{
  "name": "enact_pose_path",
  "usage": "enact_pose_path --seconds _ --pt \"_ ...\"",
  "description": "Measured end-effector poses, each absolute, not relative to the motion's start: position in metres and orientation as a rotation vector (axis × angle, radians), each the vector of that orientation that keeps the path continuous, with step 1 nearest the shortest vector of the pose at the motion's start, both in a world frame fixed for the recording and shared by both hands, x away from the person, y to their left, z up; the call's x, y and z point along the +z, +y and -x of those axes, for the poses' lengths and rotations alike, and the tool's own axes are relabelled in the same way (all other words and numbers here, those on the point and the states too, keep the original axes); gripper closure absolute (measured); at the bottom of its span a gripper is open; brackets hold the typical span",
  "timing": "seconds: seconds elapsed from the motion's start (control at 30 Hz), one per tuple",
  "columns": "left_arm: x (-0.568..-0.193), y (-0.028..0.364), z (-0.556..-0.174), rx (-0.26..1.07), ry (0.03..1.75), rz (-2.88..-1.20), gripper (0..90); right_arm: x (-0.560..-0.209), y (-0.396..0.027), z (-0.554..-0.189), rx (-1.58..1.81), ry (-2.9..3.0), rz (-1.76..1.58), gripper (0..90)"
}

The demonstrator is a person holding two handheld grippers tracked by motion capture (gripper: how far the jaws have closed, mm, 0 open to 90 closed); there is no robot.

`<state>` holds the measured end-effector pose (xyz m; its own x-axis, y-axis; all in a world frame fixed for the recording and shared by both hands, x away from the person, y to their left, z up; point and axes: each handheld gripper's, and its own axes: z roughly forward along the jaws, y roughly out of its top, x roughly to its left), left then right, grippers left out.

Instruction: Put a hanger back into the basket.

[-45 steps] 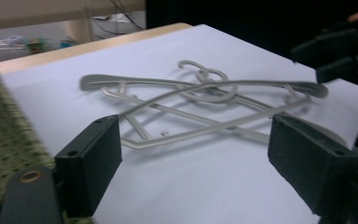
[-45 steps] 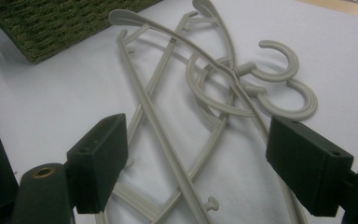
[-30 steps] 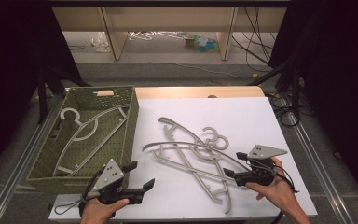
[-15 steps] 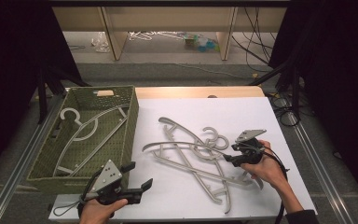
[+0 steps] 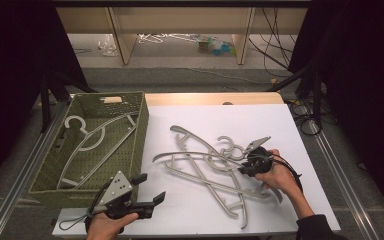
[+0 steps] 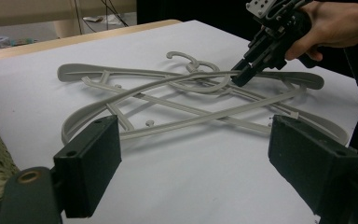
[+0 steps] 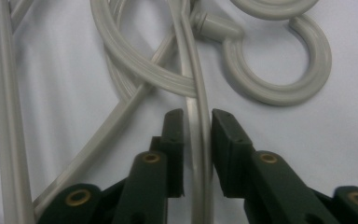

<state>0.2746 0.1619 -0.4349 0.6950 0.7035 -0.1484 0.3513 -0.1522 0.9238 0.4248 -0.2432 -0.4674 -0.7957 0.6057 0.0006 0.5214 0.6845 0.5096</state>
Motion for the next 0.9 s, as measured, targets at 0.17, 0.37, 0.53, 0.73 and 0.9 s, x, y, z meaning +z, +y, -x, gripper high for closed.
enact_pose_path --seconds 0.17,0.37,0.53,0.73,0.9 --pt "-0.435 0.162 -0.275 0.362 0.848 -1.754 16.9 -0.467 -0.238 -0.429 0.744 2.742 -0.892 79.7" --pt "-0.433 0.16 -0.275 0.363 0.84 -1.758 16.9 -0.463 -0.235 -0.426 0.693 2.747 -0.774 81.4" --pt "-0.427 0.157 -0.275 0.367 0.824 -1.754 17.3 -0.447 -0.233 -0.419 0.695 2.712 -0.706 81.4" --pt "-0.416 0.146 -0.278 0.376 0.786 -1.78 18.1 -0.43 -0.233 -0.405 0.727 2.685 -0.62 81.5" --pt "-0.407 0.133 -0.289 0.378 0.778 -1.815 18.0 -0.417 -0.231 -0.395 0.767 2.665 -0.567 81.5"
